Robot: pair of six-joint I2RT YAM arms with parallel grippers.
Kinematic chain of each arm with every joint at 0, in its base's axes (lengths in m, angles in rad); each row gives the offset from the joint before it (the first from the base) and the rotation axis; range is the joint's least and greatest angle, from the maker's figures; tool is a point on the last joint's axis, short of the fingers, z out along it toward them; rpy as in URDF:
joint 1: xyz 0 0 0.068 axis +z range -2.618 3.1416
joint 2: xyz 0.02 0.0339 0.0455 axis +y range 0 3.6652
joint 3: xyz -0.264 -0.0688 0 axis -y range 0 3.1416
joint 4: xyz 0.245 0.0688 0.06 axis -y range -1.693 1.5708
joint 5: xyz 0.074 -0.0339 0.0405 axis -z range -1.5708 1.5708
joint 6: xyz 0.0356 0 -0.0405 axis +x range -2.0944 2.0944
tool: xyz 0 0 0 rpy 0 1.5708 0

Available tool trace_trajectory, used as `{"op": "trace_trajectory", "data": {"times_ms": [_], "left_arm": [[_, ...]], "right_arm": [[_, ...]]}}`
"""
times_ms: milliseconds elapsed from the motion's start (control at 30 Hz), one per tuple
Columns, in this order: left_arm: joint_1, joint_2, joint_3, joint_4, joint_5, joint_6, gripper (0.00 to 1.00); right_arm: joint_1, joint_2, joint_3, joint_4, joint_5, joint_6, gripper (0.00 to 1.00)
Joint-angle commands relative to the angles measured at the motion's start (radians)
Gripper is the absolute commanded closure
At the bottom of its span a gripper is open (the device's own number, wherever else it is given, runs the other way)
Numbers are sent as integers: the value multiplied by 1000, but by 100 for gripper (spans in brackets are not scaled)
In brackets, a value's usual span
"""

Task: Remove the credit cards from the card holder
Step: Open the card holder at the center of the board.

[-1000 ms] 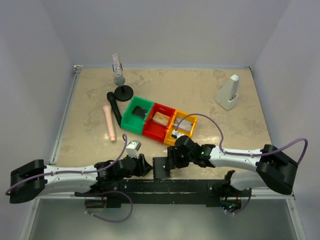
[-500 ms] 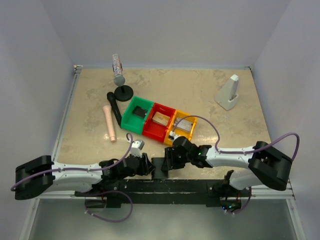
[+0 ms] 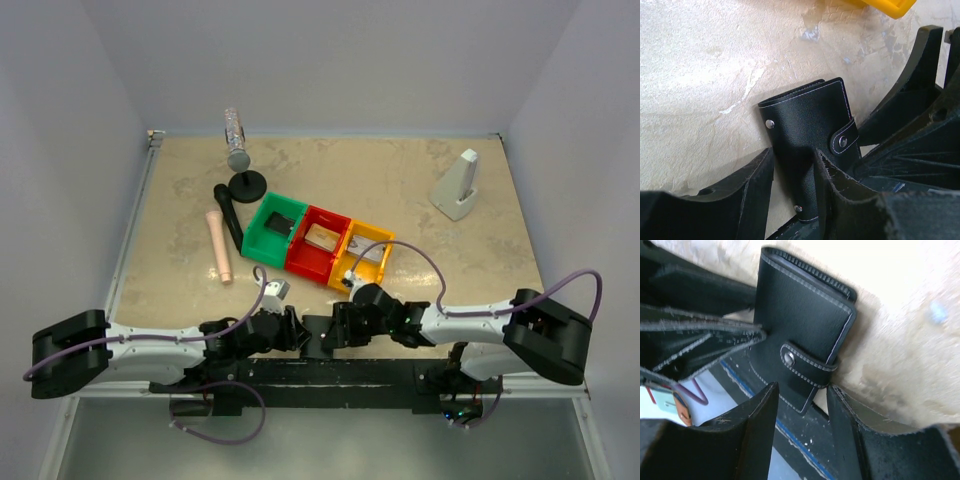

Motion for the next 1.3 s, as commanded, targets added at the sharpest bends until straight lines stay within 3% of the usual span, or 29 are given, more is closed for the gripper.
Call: {"op": "trace_trajectory", "data": {"times_ms": [0, 700, 900, 1000, 1267], "left_arm": [[1, -7, -29, -14, 2, -20, 58], [-1, -15, -78, 35, 22, -51, 59], [-1, -15, -81, 44, 21, -51, 59], [-1, -45, -80, 24, 7, -50, 59], [2, -264, -83, -150, -74, -56, 53]], "right_arm": [[42, -3, -38, -81, -5, 20, 51], [65, 28, -78, 130, 49, 109, 71], [65, 14, -89, 151, 51, 115, 90], [65, -7, -101, 156, 51, 115, 100], [65, -95, -132, 133, 3, 84, 100]]}}
